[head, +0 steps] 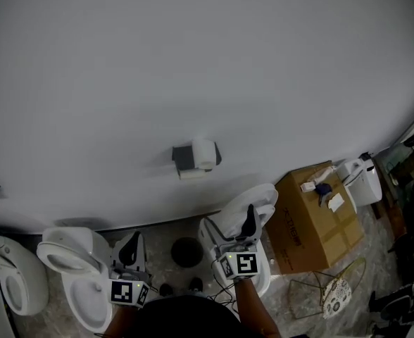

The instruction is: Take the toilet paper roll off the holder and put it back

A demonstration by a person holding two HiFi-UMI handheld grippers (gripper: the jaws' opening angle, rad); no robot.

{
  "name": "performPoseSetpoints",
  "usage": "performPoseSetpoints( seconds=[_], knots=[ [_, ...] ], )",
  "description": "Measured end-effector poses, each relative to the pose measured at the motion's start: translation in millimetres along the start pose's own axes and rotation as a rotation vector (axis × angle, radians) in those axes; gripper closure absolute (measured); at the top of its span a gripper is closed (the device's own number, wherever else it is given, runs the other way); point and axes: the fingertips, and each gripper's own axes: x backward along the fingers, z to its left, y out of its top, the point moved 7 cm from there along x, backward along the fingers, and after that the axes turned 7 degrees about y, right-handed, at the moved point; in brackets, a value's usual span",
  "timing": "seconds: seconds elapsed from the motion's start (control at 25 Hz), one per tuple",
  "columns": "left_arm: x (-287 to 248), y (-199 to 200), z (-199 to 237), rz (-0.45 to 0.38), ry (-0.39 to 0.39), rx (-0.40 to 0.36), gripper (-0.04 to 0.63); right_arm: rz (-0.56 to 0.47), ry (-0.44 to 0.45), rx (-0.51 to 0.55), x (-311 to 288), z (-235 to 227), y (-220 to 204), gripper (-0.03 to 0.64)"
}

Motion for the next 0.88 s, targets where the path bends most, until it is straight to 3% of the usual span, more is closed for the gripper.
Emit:
performPoseSetpoints(
  seconds=[0.52, 0.88],
  knots=[
    [-17, -1, -23, 0.009, 0.068, -0.024, 0.592, 0.039, 0.082, -0.033, -57, -36, -43, 0.045],
    [-20, -9, -24, 0.063, 0.125, -0.029, 0.592, 0.064, 0.123, -0.028, -102, -47, -65, 0.046]
  ],
)
